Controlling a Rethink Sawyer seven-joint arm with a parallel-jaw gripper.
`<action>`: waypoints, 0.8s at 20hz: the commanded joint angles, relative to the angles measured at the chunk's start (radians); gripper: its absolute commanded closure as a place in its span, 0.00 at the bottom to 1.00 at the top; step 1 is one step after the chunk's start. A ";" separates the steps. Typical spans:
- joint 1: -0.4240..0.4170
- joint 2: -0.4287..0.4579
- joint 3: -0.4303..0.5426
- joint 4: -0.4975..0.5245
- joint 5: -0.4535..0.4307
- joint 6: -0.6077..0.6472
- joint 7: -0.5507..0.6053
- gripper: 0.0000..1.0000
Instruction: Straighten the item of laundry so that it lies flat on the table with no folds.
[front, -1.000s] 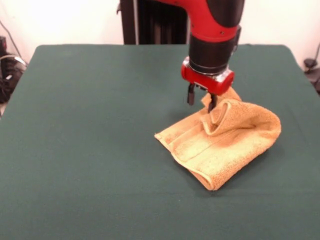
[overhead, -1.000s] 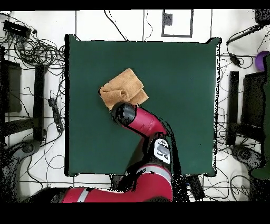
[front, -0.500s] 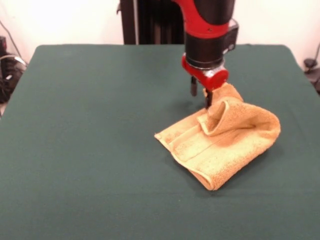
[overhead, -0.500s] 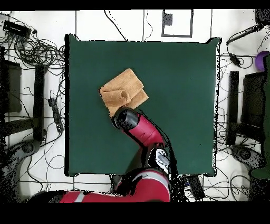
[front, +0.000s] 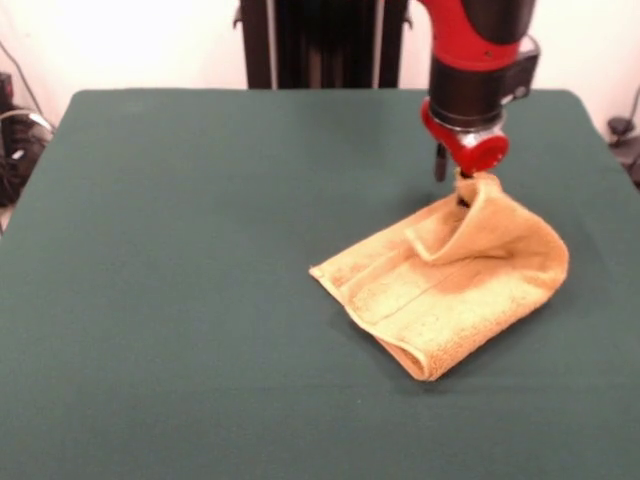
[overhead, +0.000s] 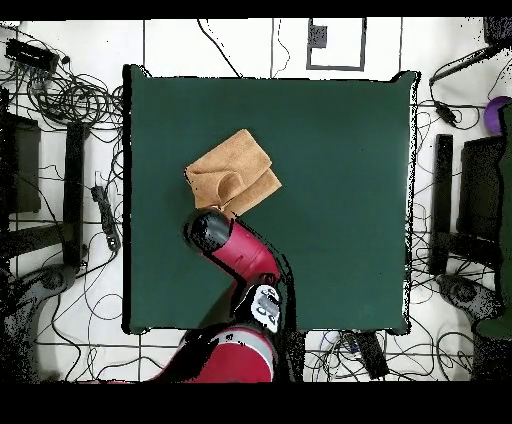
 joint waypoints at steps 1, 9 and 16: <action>0.034 0.031 0.090 -0.025 0.140 0.081 0.413 0.00; 0.063 0.013 0.076 -0.089 0.163 0.192 0.596 0.00; 0.083 -0.016 0.169 -0.061 0.315 0.133 0.809 0.00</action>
